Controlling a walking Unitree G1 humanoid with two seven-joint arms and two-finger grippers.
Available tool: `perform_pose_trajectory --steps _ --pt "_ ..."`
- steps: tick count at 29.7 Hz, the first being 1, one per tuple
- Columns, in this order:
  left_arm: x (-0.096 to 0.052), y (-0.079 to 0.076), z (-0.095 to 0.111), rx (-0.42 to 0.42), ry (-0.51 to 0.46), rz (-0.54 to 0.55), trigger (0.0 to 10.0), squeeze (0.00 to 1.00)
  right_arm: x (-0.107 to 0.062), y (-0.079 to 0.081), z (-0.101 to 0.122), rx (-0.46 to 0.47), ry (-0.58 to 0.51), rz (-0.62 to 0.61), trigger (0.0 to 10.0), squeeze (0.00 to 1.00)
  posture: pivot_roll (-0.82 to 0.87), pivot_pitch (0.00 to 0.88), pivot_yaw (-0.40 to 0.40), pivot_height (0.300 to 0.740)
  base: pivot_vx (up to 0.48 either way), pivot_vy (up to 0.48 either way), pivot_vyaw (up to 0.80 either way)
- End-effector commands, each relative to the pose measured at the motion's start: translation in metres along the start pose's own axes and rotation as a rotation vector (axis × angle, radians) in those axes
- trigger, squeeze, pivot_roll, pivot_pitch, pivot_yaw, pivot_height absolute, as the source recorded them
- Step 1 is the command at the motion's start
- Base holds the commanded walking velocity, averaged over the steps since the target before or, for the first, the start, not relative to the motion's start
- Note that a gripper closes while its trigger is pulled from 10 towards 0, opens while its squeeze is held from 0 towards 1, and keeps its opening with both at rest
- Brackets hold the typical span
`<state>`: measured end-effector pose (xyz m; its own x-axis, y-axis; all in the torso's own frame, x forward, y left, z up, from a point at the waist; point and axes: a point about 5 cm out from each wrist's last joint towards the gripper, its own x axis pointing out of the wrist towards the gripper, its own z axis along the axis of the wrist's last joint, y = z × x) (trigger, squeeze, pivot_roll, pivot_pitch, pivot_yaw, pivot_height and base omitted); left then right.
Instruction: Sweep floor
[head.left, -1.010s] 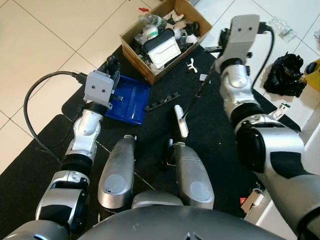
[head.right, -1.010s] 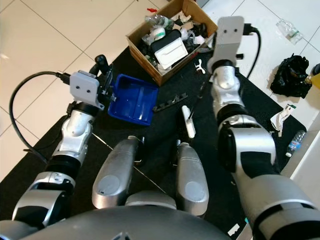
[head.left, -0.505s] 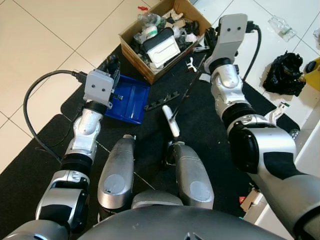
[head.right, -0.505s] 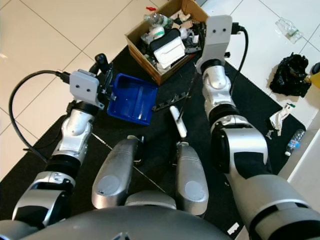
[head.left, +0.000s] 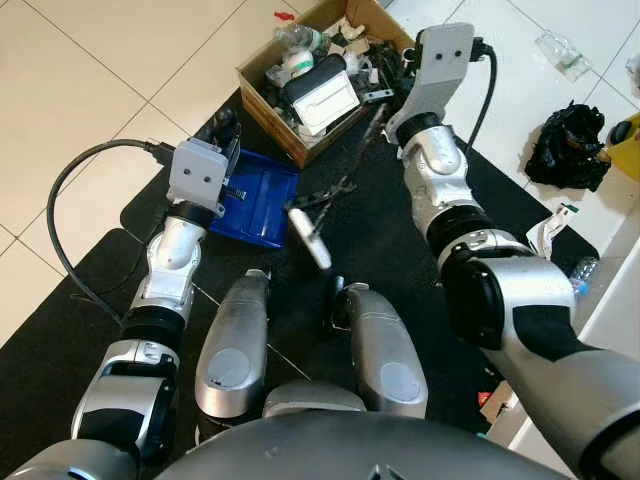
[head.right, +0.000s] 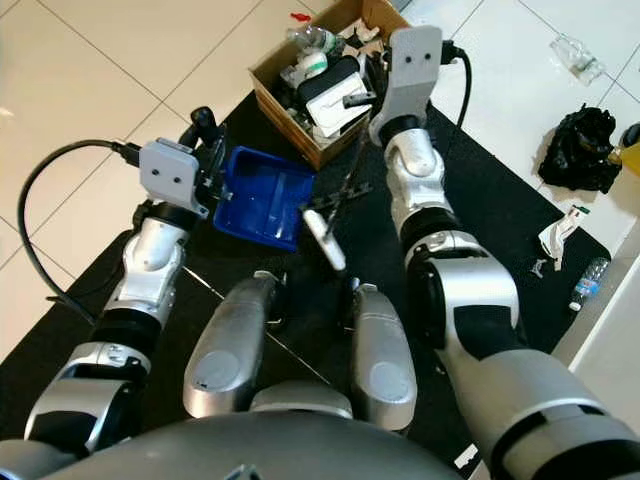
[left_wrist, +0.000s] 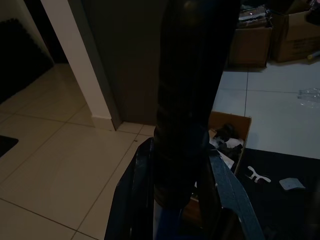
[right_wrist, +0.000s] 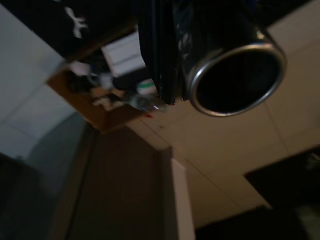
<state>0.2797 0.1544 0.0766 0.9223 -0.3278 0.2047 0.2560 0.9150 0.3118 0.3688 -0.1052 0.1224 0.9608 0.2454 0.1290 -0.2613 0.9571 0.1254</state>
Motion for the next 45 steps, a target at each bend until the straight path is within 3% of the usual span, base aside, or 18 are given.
perform_pose_trajectory --steps 1,6,11,17,23,31,38,41,45 --pt "-0.011 -0.015 -0.015 -0.032 0.093 -0.060 10.0 0.11 0.003 0.004 0.009 0.059 -0.072 -0.001 10.0 0.00 0.30 0.255 -0.083 0.740 0.000 0.000 0.00" --pt "-0.010 -0.016 -0.015 -0.035 0.092 -0.062 10.0 0.11 0.006 0.019 0.019 0.086 -0.144 0.102 10.0 0.00 0.28 0.261 -0.084 0.740 0.000 0.000 0.00" --pt "-0.010 -0.017 -0.015 -0.036 0.091 -0.061 10.0 0.11 0.006 0.016 0.031 0.048 -0.202 0.140 10.0 0.00 0.28 0.260 -0.086 0.740 0.000 0.000 0.00" --pt "-0.009 -0.017 -0.015 -0.040 0.092 -0.063 10.0 0.11 0.007 -0.030 0.067 -0.183 -0.291 0.045 10.0 0.00 0.27 0.261 -0.087 0.740 0.000 0.000 0.00" --pt "-0.008 -0.018 -0.015 -0.041 0.091 -0.067 10.0 0.11 0.007 -0.043 0.073 -0.227 -0.300 -0.028 10.0 0.00 0.27 0.265 -0.078 0.740 0.000 0.000 0.00" --pt "-0.011 -0.013 -0.014 -0.029 0.089 -0.062 10.0 0.11 0.009 -0.050 0.061 -0.385 -0.185 -0.149 10.0 0.00 0.30 0.270 -0.074 0.740 0.000 0.000 0.00" --pt "-0.014 -0.012 -0.015 -0.026 0.092 -0.058 10.0 0.11 0.009 -0.053 0.058 -0.523 -0.142 -0.116 10.0 0.00 0.31 0.275 -0.079 0.740 0.000 0.000 0.00" --pt "-0.014 -0.012 -0.015 -0.027 0.093 -0.057 10.0 0.11 0.008 -0.057 0.056 -0.533 -0.102 -0.086 10.0 0.00 0.30 0.276 -0.080 0.740 0.000 0.000 0.00" --pt "-0.014 -0.013 -0.015 -0.030 0.095 -0.057 10.0 0.11 0.004 -0.070 0.053 -0.388 -0.033 -0.039 10.0 0.00 0.29 0.273 -0.081 0.740 0.000 0.000 0.00"
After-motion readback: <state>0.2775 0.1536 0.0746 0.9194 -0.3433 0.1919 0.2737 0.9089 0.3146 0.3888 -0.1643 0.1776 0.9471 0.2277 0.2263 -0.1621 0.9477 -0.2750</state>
